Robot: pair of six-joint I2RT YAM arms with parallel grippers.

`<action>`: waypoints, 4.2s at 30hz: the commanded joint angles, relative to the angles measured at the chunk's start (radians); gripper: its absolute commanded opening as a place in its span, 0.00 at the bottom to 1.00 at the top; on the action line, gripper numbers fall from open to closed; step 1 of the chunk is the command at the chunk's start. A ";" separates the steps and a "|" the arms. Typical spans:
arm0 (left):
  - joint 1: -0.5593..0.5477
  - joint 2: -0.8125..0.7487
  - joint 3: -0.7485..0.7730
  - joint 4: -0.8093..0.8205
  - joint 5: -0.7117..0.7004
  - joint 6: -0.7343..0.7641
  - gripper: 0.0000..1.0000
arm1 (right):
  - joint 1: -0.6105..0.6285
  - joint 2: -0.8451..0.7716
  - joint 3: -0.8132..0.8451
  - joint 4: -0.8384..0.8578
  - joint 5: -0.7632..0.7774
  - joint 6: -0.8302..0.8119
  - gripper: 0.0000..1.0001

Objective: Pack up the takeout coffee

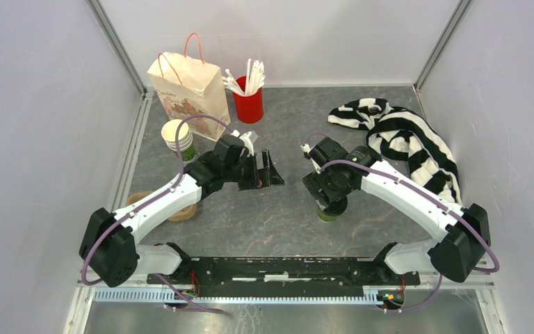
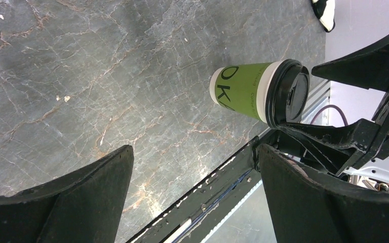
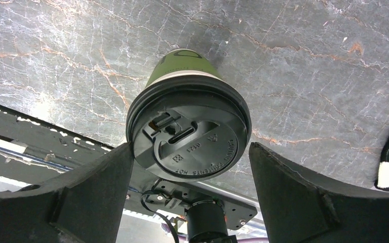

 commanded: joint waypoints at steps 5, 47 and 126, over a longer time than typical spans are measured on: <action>-0.001 0.021 0.044 0.009 0.027 0.042 0.99 | 0.005 -0.001 0.075 0.007 0.029 0.004 0.97; -0.177 0.609 0.455 0.110 0.446 -0.012 0.71 | -0.689 -0.477 -0.533 0.499 -0.768 0.022 0.67; -0.170 0.354 0.100 0.283 0.325 -0.275 0.29 | -0.628 -0.401 -0.584 0.613 -0.950 0.055 0.39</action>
